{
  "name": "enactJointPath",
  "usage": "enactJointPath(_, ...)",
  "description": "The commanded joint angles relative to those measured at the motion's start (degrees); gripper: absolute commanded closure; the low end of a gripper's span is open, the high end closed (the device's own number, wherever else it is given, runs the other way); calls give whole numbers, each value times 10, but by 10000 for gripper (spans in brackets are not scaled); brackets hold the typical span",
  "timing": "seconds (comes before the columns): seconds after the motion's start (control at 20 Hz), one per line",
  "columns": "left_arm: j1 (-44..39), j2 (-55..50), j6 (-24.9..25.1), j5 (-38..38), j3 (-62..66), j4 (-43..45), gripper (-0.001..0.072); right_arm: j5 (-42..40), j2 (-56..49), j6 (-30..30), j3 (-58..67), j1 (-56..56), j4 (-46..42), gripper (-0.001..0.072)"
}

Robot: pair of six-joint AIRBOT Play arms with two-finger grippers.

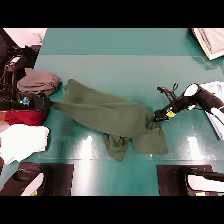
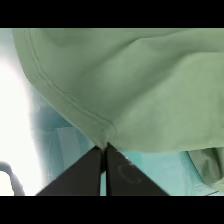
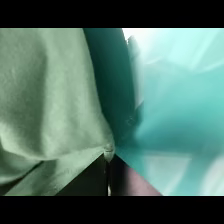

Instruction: Fold the shirts.

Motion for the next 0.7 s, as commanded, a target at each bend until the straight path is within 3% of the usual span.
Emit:
enactJointPath(0.0, 0, 0, 0, 41, 16, -17, 683, -26, 53, 9, 38, -4, 7, 696)
enactJointPath(0.15, 1, 0, 0, 124, 115, -26, 683, -42, 135, 39, 156, -57, 7, 696)
enactJointPath(0.4, 0, 0, 0, 267, 348, -28, 682, -184, 257, 82, 374, -163, 8, 696)
enactJointPath(0.65, 0, 0, 0, 291, 502, -38, 682, -285, 349, 82, 485, -213, 7, 696)
